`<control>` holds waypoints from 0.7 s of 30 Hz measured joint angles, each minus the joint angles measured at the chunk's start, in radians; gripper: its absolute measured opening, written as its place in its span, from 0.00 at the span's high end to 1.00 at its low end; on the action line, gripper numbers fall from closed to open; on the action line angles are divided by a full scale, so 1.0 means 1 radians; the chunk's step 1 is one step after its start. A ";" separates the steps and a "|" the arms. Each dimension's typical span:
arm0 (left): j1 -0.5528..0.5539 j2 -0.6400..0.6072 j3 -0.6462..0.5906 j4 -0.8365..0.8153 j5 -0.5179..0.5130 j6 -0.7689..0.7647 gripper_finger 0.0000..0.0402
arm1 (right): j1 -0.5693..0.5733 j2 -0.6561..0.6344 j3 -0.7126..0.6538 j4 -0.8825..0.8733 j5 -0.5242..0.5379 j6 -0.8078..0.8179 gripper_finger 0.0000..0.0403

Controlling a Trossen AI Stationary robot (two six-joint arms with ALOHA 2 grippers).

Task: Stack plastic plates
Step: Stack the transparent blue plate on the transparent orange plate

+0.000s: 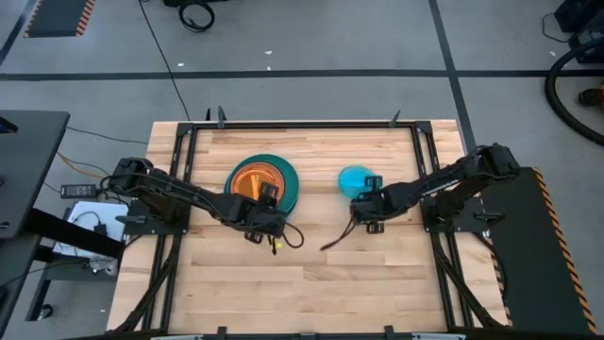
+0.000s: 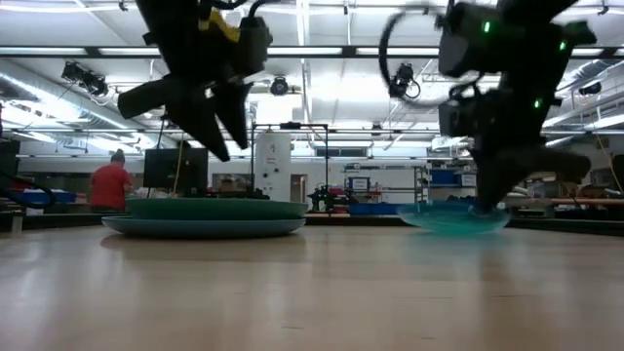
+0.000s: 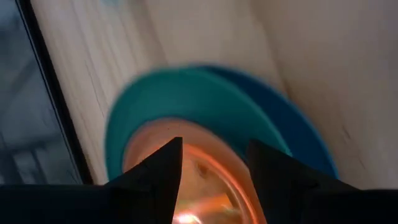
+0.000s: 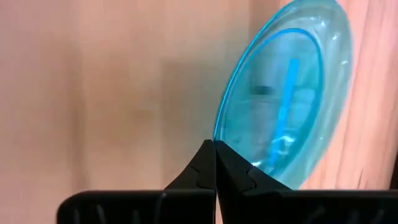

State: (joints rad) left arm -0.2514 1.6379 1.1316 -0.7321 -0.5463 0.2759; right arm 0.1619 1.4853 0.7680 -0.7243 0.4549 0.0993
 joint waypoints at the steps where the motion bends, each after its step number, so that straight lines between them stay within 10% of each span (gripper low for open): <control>1: -0.001 0.000 0.000 0.028 0.000 0.052 0.53 | 0.019 0.000 0.019 -0.003 0.000 -0.006 0.99; 21: 0.025 0.014 0.000 0.503 0.204 0.252 0.55 | 0.161 -0.001 0.220 0.184 -0.167 -0.157 1.00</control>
State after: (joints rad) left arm -0.2264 1.6519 1.1316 -0.2295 -0.3424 0.5277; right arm 0.3226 1.4845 0.9878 -0.5405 0.2883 -0.0574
